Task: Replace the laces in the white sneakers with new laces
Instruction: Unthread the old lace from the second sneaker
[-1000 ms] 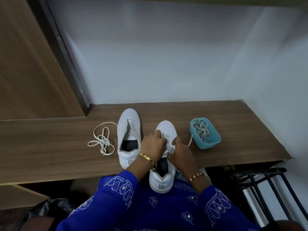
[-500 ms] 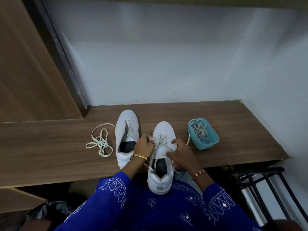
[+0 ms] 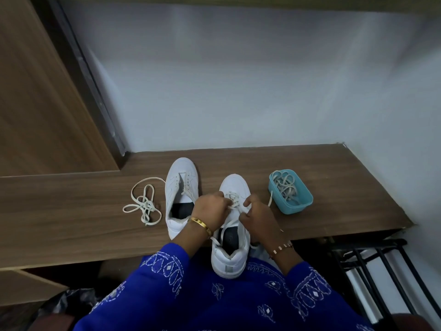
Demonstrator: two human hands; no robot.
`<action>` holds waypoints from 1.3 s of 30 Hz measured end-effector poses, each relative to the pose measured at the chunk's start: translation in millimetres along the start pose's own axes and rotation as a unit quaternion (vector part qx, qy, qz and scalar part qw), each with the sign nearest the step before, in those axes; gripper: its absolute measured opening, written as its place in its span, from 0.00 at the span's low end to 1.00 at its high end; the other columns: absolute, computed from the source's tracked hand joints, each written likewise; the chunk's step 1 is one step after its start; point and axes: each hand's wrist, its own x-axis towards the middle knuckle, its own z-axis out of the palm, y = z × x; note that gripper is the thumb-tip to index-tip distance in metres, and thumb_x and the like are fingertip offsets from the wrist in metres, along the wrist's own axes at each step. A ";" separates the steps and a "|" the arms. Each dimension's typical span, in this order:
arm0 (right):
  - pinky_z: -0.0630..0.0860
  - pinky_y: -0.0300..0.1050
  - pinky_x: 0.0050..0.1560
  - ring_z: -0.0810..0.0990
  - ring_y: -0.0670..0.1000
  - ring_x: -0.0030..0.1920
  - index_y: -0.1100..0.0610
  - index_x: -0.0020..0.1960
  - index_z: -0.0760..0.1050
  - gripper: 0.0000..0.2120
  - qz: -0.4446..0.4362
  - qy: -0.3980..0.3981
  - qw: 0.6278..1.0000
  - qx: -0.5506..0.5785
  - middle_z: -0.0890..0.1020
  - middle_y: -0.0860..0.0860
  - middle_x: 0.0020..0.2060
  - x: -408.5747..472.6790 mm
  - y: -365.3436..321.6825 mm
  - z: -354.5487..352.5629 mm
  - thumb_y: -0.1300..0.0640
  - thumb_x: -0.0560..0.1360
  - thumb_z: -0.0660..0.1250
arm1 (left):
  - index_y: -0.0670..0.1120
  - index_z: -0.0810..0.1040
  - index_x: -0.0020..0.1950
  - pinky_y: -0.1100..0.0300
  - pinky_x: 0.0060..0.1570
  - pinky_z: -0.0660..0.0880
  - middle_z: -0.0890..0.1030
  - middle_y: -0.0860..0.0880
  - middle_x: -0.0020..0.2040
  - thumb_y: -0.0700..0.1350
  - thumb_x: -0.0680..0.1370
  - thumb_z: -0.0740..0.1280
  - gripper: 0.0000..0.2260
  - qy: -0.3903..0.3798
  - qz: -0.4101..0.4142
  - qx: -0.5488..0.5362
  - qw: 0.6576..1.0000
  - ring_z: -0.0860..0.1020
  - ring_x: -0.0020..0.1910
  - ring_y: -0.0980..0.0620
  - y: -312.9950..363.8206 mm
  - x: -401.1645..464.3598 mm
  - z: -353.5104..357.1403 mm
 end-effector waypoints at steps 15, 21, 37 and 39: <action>0.69 0.43 0.36 0.78 0.59 0.41 0.56 0.47 0.61 0.11 0.000 0.008 1.000 -0.008 0.68 0.47 0.31 0.4 1.1 2.0 0.67 0.72 0.60 | 0.42 0.73 0.31 0.60 0.36 0.74 0.75 0.46 0.26 0.41 0.78 0.60 0.15 0.086 -0.310 -0.677 0.662 0.75 0.29 0.47 -14.1 2.4 -8.3; 0.78 0.53 0.40 0.79 0.60 0.40 0.56 0.48 0.62 0.09 0.012 0.004 1.000 -0.002 0.72 0.53 0.33 -0.6 -0.2 1.9 0.66 0.72 0.59 | 0.49 0.80 0.53 0.60 0.43 0.69 0.82 0.48 0.46 0.55 0.75 0.66 0.13 -0.072 -0.018 -0.068 0.995 0.78 0.48 0.49 -10.6 7.0 -22.8; 0.72 0.45 0.39 0.77 0.56 0.40 0.59 0.59 0.68 0.14 0.010 -0.004 1.000 -0.008 0.76 0.56 0.37 -3.2 2.2 1.1 0.65 0.74 0.58 | 0.42 0.68 0.47 0.61 0.26 0.76 0.77 0.44 0.28 0.41 0.82 0.50 0.09 0.135 -0.333 -0.769 0.528 0.77 0.20 0.52 -19.8 0.5 -30.1; 0.69 0.43 0.39 0.78 0.57 0.43 0.59 0.62 0.68 0.17 0.001 -0.011 1.000 -0.025 0.78 0.58 0.41 -2.3 1.0 0.5 0.64 0.74 0.58 | 0.40 0.68 0.48 0.61 0.26 0.72 0.74 0.49 0.21 0.41 0.82 0.53 0.07 0.118 -0.302 -0.652 0.685 0.72 0.18 0.52 -24.7 -0.6 -26.1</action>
